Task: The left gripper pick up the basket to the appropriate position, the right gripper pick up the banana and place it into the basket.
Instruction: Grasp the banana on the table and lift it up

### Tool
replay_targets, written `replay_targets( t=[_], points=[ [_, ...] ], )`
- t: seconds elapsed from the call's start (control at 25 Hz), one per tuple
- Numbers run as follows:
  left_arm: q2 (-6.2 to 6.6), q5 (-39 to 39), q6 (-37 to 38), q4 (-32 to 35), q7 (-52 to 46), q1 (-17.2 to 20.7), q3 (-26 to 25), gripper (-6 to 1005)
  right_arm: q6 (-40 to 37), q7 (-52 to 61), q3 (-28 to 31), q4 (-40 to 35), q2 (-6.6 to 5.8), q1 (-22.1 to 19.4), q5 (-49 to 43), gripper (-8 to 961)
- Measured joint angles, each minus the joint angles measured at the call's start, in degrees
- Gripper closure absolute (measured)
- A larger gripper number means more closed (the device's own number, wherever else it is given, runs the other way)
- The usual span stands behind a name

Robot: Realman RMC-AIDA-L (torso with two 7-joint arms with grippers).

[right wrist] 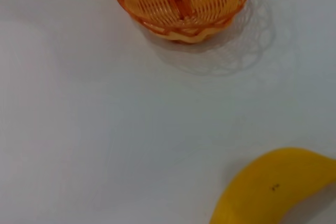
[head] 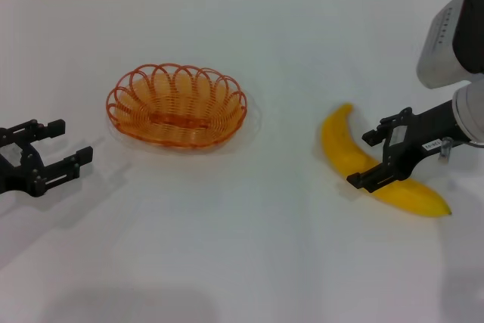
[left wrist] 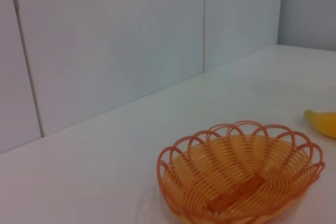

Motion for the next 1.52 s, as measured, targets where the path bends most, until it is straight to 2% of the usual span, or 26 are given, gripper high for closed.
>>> replay_targets(
  t=[0.76,0.96,1.2,1.4,1.52],
  points=[
    [-0.09,0.0,0.0,-0.1,0.1,-0.1,0.0,319,1.1,0.7,0.1,3.3,-0.09,1.5,-1.2,92],
    [-0.09,0.0,0.0,-0.1,0.2,-0.1,0.0,319,1.0,0.8,0.4,4.3,-0.08,2.0,-1.7,191],
    [-0.09,0.1,-0.7,-0.1,0.2,-0.1,0.0,320,0.8,0.8,0.8,4.2,-0.08,2.0,-1.5,193],
    [-0.09,0.4,-0.7,-0.1,0.2,-0.1,0.0,320,0.8,0.8,0.8,3.8,-0.08,2.0,-1.4,296],
    [-0.10,0.4,-0.7,-0.1,0.2,0.0,-0.1,320,0.4,0.7,0.8,2.6,-0.09,2.0,-0.6,405]
  ],
)
